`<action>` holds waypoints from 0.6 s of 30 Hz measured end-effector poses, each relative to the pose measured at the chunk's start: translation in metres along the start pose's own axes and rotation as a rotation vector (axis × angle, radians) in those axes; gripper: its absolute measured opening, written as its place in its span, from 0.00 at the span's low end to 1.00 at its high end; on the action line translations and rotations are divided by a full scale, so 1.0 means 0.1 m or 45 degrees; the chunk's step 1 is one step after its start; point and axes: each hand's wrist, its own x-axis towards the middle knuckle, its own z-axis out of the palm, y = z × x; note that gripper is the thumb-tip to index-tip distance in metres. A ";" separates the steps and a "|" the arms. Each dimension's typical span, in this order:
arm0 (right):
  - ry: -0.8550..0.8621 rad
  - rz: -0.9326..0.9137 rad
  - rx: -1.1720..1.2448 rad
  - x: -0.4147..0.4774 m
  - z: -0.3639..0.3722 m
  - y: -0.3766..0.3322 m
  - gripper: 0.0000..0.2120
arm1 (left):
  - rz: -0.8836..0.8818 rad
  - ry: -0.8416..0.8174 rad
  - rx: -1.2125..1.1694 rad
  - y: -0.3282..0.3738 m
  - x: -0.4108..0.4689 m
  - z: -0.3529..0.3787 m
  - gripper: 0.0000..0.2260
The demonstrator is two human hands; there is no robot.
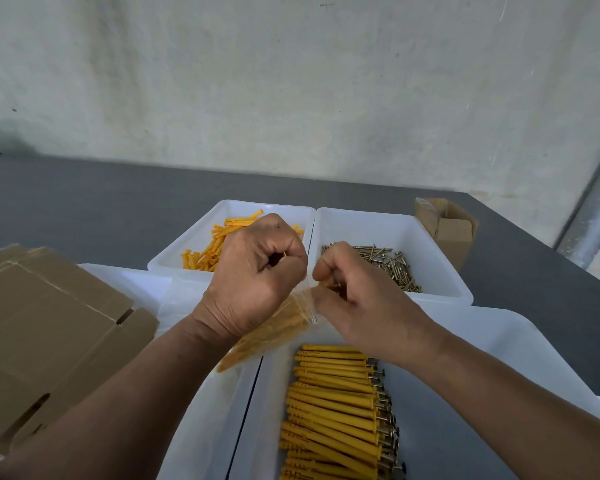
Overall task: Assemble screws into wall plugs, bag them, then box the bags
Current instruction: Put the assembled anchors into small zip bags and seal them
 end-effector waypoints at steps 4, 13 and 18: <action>0.091 -0.005 0.101 0.01 0.04 0.06 0.05 | -0.003 0.005 -0.014 0.00 0.00 0.00 0.07; 0.127 -0.023 0.104 -0.01 0.00 0.02 0.09 | -0.031 0.014 -0.042 -0.01 0.00 -0.01 0.08; 0.066 0.209 -0.165 0.02 -0.18 0.05 0.12 | -0.046 0.017 -0.034 -0.03 0.00 -0.01 0.06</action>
